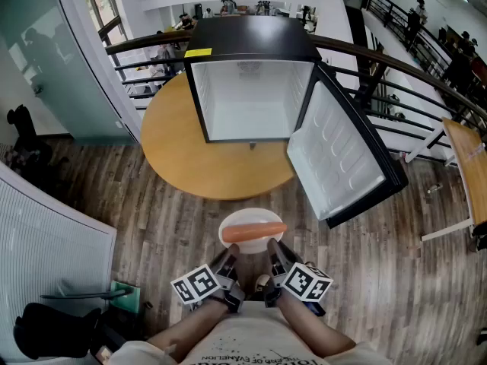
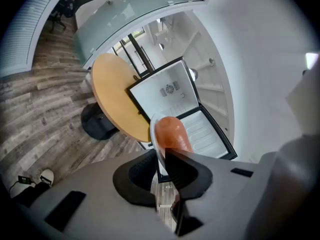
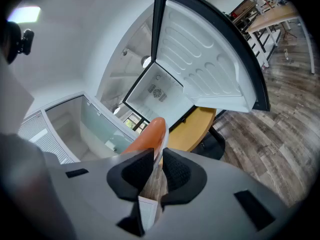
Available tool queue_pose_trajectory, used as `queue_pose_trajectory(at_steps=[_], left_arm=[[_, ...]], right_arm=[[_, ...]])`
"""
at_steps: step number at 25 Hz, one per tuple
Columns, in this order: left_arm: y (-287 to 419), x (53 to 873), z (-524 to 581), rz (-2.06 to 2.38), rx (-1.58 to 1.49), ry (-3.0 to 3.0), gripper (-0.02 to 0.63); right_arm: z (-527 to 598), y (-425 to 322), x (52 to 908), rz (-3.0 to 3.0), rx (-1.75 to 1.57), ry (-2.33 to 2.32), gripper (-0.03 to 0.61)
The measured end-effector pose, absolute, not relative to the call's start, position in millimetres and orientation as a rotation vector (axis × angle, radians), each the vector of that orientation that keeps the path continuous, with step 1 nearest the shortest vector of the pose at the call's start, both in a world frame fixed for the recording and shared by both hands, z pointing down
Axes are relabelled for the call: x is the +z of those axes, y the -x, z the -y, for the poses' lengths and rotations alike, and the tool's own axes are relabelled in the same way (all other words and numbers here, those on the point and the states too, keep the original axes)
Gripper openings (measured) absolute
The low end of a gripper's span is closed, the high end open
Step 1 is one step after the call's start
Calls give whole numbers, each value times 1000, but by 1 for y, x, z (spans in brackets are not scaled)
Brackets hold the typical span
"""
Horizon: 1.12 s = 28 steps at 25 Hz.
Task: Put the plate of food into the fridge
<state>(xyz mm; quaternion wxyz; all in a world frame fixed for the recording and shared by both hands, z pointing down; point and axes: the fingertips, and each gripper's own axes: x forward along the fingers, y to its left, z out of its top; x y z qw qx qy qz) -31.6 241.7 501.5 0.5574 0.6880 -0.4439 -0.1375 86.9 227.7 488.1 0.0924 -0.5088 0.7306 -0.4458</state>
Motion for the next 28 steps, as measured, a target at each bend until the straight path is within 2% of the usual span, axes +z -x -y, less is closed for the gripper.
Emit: queue_pose_trajectory(at_steps=[28], left_arm=[[79,503,-236,975,-314,-1651,67]], right_arm=[[-230,-40,491,-2084,-1311,1536,69]])
